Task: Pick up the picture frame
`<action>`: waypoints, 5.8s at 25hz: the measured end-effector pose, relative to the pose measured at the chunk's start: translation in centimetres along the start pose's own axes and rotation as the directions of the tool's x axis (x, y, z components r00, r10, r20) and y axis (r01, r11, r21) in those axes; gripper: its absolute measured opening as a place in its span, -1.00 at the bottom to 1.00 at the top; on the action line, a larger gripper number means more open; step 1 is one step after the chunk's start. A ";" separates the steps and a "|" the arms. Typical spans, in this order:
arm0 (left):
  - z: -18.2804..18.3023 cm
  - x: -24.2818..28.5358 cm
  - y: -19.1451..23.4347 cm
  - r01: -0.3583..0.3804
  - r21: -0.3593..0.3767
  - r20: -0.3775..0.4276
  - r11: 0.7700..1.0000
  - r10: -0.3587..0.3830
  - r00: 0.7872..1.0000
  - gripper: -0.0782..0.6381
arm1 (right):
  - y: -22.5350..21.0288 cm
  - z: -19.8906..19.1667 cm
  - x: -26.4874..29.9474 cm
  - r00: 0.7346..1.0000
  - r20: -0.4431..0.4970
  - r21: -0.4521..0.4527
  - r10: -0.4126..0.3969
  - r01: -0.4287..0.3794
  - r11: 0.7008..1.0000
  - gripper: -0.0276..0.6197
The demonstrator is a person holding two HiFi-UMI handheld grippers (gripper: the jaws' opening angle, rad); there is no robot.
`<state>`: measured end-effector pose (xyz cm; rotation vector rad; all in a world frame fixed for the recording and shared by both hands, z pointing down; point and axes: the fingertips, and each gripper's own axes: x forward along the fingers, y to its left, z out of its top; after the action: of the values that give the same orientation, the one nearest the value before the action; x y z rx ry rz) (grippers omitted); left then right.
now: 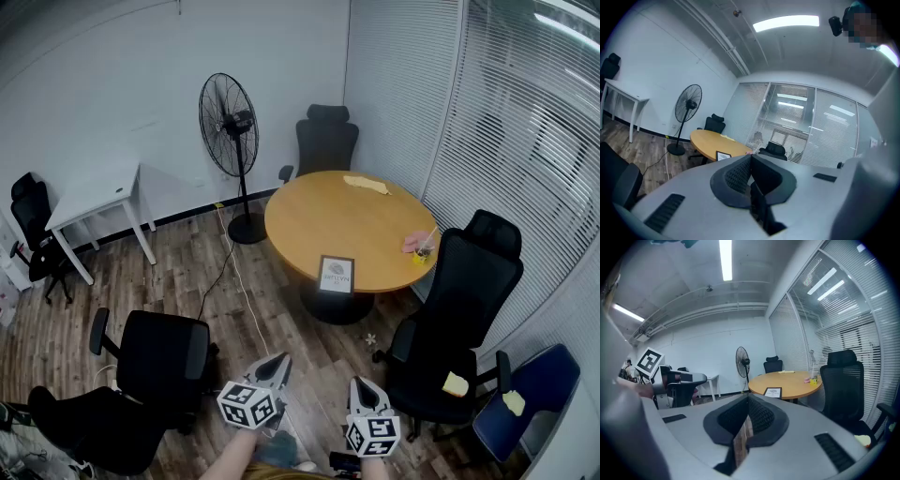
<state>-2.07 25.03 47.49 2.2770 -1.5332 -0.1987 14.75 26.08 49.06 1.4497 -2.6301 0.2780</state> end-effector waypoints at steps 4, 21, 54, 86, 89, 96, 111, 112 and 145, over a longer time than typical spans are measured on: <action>0.0 -0.7 -0.4 -0.004 0.018 -0.005 1.000 0.004 1.000 -0.72 | 0.6 0.2 -0.6 1.000 0.000 0.000 0.006 -0.006 1.000 -0.88; -2.2 -1.2 2.8 -0.040 -0.168 -0.082 0.985 0.027 0.996 -0.35 | 0.4 -1.4 -0.3 0.999 -0.010 0.021 0.037 -0.036 0.999 -0.88; -2.3 35.3 22.7 0.038 -0.312 -0.338 0.949 -0.149 0.929 -0.28 | -17.4 1.1 31.2 0.966 -0.164 0.120 -0.199 0.220 0.968 -0.88; -12.0 42.0 24.6 -0.093 -0.464 -0.606 0.881 -0.239 0.759 -0.20 | -23.6 -4.7 40.5 0.933 -0.355 0.135 -0.049 0.104 0.985 -0.88; -13.8 42.3 24.4 -0.103 -0.479 -0.637 0.872 -0.264 0.724 -0.18 | -24.0 -5.5 40.9 0.926 -0.374 0.143 -0.043 0.104 0.984 -0.88; -15.9 43.2 23.6 -0.137 -0.608 -0.622 0.782 -0.362 0.694 -0.13 | -25.3 -6.4 41.5 0.914 -0.404 0.158 -0.036 0.109 0.981 -0.88; -17.6 44.3 22.2 -0.139 -0.732 -0.565 0.667 -0.479 0.672 -0.43 | -27.4 -7.7 42.0 0.900 -0.435 0.182 -0.036 0.127 0.975 -0.88; -17.6 44.3 22.2 -0.133 -0.737 -0.558 0.663 -0.485 0.674 -0.45 | -27.6 -7.6 41.9 0.900 -0.434 0.183 -0.039 0.130 0.975 -0.88; -9.9 43.8 17.2 0.072 -0.812 -0.365 0.579 -0.601 0.711 -0.68 | -24.5 -0.5 39.2 0.954 -0.281 0.196 -0.102 0.161 0.967 -0.88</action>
<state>3.56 -18.28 67.45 1.6473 -0.4458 -0.1404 14.66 -18.87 59.69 1.5191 -2.3332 0.7130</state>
